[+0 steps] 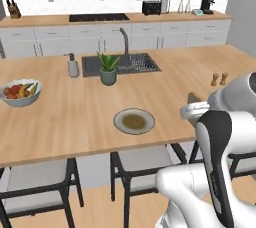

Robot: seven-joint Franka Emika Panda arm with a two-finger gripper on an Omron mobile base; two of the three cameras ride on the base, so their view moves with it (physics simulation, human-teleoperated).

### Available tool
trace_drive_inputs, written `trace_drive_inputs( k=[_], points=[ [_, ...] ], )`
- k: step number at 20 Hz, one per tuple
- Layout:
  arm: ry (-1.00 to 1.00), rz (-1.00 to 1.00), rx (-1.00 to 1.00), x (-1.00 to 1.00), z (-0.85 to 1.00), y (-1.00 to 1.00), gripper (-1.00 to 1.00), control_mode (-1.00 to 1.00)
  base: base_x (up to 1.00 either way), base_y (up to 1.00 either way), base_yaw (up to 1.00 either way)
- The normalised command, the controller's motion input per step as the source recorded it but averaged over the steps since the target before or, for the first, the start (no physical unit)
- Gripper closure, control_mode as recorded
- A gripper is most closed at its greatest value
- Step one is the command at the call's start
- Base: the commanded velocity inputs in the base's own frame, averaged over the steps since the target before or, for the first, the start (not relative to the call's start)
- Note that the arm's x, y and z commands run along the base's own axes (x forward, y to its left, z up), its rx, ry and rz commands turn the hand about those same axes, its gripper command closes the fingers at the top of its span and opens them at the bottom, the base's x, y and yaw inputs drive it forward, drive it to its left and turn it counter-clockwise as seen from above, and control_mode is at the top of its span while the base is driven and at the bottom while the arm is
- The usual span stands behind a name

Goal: Start the toaster. Once the lever pops up, take the bread to the plate on the dining counter.

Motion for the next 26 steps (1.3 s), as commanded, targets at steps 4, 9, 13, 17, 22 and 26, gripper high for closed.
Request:
trace_drive_inputs(
  k=[4, 9, 13, 17, 22, 26],
  points=[
    [0.0, 0.0, 0.0, 0.0, 0.0, 0.0, 1.0, 1.0, 0.38, 0.39, -0.2],
    [0.0, 0.0, 0.0, 0.0, 0.0, 0.0, 1.0, 1.0, 0.26, 0.52, -0.12],
    [0.0, 0.0, 0.0, 0.0, 0.0, 0.0, 1.0, 1.0, 0.06, 0.55, -0.01],
    [0.0, 0.0, 0.0, 0.0, 0.0, 0.0, 1.0, 1.0, 0.1, 0.41, 0.03],
    [0.0, 0.0, 0.0, 0.0, 0.0, 0.0, 1.0, 1.0, 0.44, 0.27, 0.06],
    [0.0, 0.0, 0.0, 0.0, 0.0, 0.0, 1.0, 1.0, 0.41, 0.06, 0.05]
  ],
)
